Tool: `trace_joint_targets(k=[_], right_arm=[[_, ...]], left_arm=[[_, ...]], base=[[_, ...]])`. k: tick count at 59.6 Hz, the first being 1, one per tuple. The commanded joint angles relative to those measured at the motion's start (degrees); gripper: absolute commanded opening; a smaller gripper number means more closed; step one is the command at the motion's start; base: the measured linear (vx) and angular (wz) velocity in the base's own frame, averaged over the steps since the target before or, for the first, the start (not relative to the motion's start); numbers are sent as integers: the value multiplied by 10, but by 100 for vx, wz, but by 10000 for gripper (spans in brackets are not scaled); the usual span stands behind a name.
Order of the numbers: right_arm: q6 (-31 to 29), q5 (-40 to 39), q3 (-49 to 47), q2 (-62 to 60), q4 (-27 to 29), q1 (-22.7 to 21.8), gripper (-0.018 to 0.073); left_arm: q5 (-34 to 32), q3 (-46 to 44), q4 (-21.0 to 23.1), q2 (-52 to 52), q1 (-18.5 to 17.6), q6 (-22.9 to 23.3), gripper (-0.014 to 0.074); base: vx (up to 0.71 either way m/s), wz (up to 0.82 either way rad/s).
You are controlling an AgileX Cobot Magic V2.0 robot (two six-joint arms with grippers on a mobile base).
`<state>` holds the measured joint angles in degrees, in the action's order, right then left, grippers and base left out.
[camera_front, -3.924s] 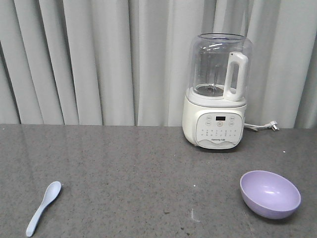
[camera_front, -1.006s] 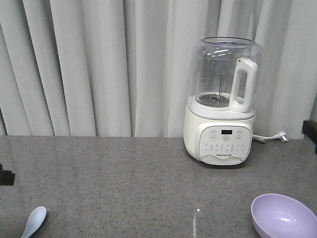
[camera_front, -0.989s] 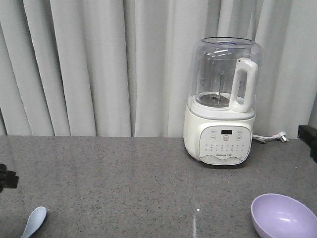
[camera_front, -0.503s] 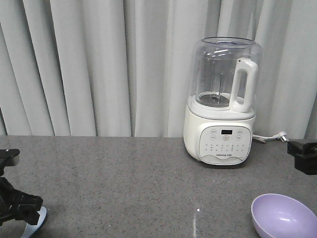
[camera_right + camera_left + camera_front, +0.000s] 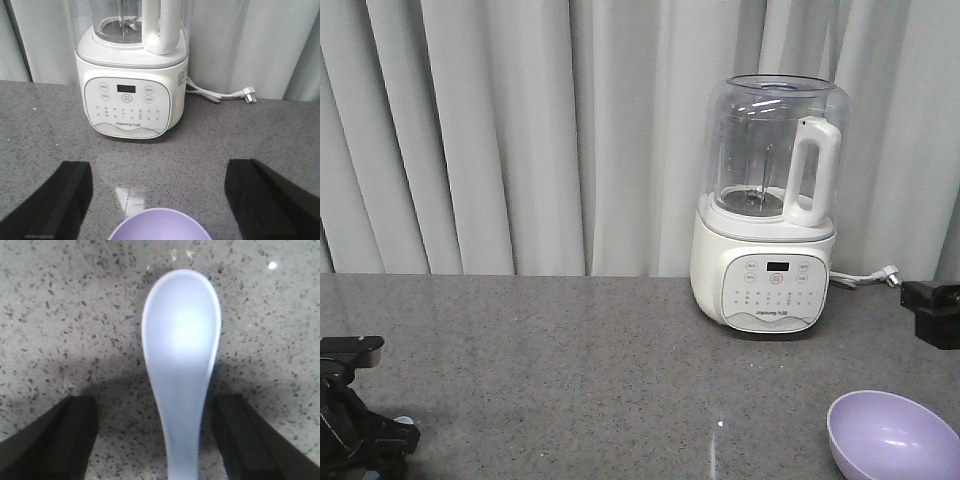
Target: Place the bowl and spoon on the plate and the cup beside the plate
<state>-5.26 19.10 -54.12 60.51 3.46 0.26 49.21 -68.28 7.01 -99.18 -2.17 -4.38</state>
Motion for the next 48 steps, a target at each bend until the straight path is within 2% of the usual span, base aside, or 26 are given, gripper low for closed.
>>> trace_joint_targets(k=[1,8,20,25,34,48], right_arm=[[-7,-53,-21,-8,-5,0,582],[-7,-56,-21,-8,-5,0,582],[-7,-58,-21,-8,-5,0,582],[-7,-58,-21,-8,-5,0,582],[-7,-56,-21,-8,-5,0,582],[-7,-48,-21,-8,-5,0,582]], left_arm=[[-14,-16,-5,20,-5,4,552],[-4,-16,-5,20,-5,4,428],[15,-16,-36,19,-5,4,116],[15,-16,-36,19,-5,4,-3],[12,-17,-33,22,-5,6,-6],[16,-44,4,57,-5,3,0]], base=[[0,0],[0,0],[0,0],[0,0],[0,0],[0,0]])
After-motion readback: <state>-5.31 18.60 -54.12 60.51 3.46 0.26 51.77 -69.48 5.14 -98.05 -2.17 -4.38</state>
